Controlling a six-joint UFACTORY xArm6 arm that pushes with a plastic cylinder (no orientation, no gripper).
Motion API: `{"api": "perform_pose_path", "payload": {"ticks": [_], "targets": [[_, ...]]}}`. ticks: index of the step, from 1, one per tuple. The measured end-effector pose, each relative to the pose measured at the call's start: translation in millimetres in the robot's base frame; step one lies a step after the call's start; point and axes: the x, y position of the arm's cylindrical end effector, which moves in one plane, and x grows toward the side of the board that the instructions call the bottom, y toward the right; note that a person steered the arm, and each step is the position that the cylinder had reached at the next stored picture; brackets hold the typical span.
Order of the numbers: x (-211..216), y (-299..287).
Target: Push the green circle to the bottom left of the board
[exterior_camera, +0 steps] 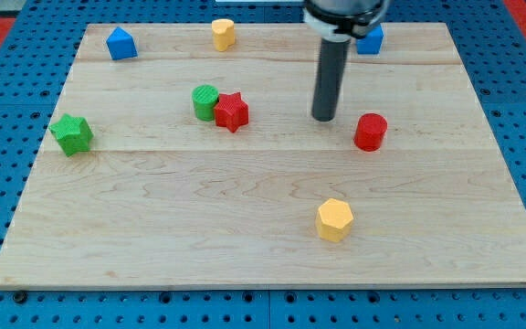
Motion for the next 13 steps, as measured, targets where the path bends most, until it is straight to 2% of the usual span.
{"api": "perform_pose_path", "payload": {"ticks": [1, 3, 5, 6, 7, 8, 9, 10, 11, 12, 13], "targets": [[23.0, 27.5], [23.0, 45.2], [27.5, -1.5], [13.0, -1.1], [31.9, -9.5], [-36.9, -26.4], [-69.8, -89.4], [-38.5, -169.8], [10.7, -217.8], [42.1, -219.5], [34.9, -204.5]]}}
